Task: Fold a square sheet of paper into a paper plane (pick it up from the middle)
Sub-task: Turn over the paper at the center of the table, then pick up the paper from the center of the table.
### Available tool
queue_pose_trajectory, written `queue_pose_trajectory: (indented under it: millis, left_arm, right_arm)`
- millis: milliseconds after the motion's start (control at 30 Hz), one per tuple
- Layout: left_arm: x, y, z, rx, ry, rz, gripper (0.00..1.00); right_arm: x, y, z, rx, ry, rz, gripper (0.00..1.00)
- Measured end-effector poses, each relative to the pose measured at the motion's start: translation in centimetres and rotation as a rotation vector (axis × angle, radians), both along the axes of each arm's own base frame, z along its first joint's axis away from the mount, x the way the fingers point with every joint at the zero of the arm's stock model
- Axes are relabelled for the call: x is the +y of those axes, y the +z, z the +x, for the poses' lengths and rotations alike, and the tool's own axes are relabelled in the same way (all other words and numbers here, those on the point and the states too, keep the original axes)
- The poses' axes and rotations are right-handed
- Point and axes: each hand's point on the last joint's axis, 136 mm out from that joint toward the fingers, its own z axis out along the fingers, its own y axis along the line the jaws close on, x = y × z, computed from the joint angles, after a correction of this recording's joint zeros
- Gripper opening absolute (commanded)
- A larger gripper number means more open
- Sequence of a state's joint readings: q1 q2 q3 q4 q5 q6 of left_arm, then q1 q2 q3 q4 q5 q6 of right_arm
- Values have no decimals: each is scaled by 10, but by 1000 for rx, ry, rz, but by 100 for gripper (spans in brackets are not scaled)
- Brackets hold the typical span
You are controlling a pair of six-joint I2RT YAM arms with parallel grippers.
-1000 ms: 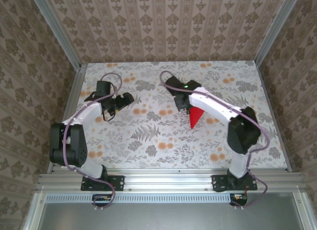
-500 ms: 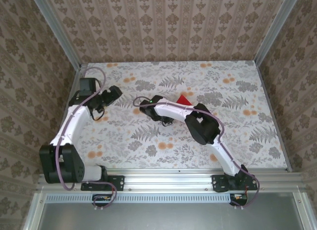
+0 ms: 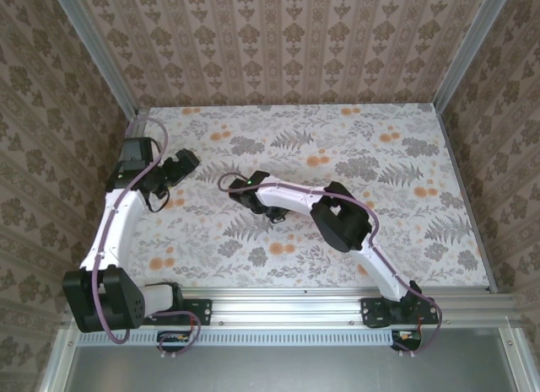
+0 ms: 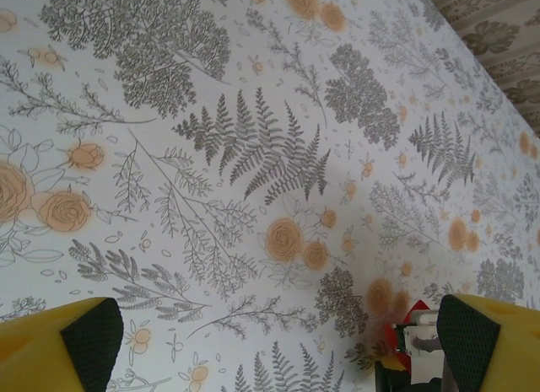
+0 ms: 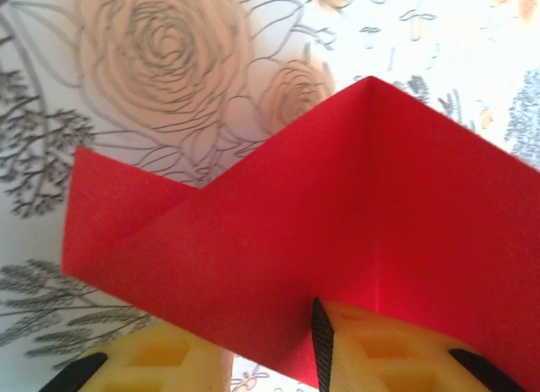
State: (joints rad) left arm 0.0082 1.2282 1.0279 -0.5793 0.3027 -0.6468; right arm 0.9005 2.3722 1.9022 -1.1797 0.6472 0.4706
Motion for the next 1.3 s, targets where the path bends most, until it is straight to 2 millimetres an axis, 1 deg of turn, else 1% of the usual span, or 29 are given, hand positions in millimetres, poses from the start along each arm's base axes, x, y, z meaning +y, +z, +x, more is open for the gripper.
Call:
queue_pose_trajectory:
  millis: [133,200,233,300,367,467,533,567,600,633,700,800,833,867,967,1100,1167,1300]
  left_arm:
    - [0,-10,-6,28,0,-1,99]
    - [0,-14,-9,36,0,-1,99]
    - [-1,-16,-10,40,-2,-3,99]
    - [-1,-22,-13,50,-5,-7,100]
    - [-3,-29,-16,60,-12,-16,100]
    - [-8,-39,-20,74,-28,-34,100]
    - [-11,-42,-21,75,-39,-39,100]
    - [-14,-43,-22,73,-48,-40,100]
    - [-18,-43,-22,70,-60,-41,100]
    - [-23,-43,-23,68,-77,-40,100]
    - [-34,-45,-24,66,-113,-40,100]
    - [-55,-52,-28,78,-177,-36,100]
    - [-61,-56,-29,85,-197,-35,100]
    - [-68,-61,-31,95,-217,-33,100]
    - [-84,-74,-38,123,-264,-27,100]
    - [-101,-83,-46,132,-305,-27,100]
    - [-108,-87,-49,131,-319,-33,100]
    - [-118,-93,-54,129,-339,-45,100]
  right_arm:
    - [13,-3,-10,39,8,70,49]
    - [24,3,-19,64,23,142,53]
    - [31,9,-25,76,33,194,54]
    - [47,27,-36,92,57,313,56]
    - [62,55,-46,96,96,446,57]
    - [75,94,-55,83,143,619,58]
    - [73,113,-57,76,162,715,59]
    - [67,119,-56,71,163,757,59]
    - [60,121,-54,68,157,778,59]
    - [48,121,-49,67,140,797,59]
    - [23,111,-33,71,92,819,59]
    - [-13,84,-13,104,18,824,60]
    - [-23,74,-6,120,-2,824,60]
    - [-29,67,-1,136,-14,829,60]
    - [-32,47,10,187,-9,860,60]
    - [-27,25,17,257,18,891,59]
    - [-24,18,20,284,37,902,59]
    - [-17,13,26,312,77,929,58]
